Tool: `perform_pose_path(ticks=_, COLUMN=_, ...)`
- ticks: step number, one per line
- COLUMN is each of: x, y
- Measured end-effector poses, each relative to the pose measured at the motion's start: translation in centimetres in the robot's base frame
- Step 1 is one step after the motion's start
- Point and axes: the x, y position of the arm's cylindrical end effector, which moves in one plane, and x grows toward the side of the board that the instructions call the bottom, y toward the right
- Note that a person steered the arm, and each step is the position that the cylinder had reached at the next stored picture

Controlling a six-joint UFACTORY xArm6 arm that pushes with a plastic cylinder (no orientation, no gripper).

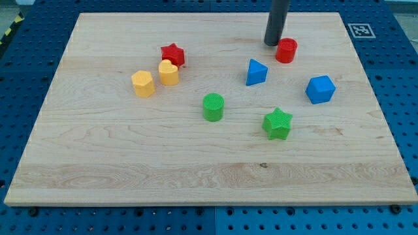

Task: Separate the red star from the yellow heart

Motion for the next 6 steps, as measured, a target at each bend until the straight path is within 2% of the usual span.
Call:
perform_pose_path(ticks=1, x=0.0, y=-4.4)
perform_pose_path(ticks=4, x=0.0, y=-22.3)
perform_pose_path(ticks=5, x=0.7, y=-26.1)
perform_pose_path(ticks=6, x=3.7, y=-27.1)
